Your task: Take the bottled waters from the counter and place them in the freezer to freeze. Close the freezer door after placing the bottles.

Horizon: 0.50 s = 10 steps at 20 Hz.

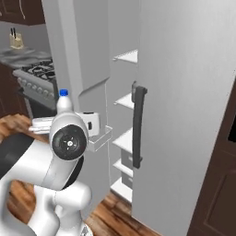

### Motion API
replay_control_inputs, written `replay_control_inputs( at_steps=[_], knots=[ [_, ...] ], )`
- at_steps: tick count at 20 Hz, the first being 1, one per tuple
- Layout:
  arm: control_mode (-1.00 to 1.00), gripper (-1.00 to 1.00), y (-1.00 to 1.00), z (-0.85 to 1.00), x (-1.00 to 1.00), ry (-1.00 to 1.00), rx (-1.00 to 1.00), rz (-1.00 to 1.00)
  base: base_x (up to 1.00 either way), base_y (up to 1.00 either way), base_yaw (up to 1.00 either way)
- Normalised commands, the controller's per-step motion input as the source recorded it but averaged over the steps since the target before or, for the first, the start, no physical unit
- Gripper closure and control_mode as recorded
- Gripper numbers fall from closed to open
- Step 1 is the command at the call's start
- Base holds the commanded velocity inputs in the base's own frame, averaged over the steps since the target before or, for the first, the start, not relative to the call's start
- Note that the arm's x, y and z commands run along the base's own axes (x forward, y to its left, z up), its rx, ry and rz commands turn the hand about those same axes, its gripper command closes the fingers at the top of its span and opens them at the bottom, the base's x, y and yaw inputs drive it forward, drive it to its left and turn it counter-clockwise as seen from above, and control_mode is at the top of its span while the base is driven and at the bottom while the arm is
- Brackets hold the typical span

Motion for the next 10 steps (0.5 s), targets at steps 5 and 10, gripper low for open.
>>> replay_control_inputs(
  at_steps=[5, 10],
  knots=[
    [1.00, 1.00, 0.00, 0.00, 0.00, 0.00, 0.00, 0.00, 0.65, 0.03, -0.02],
    [1.00, 1.00, 0.00, 0.00, 0.00, 0.00, 0.00, 0.00, 0.69, 0.00, 0.00]
  ],
)
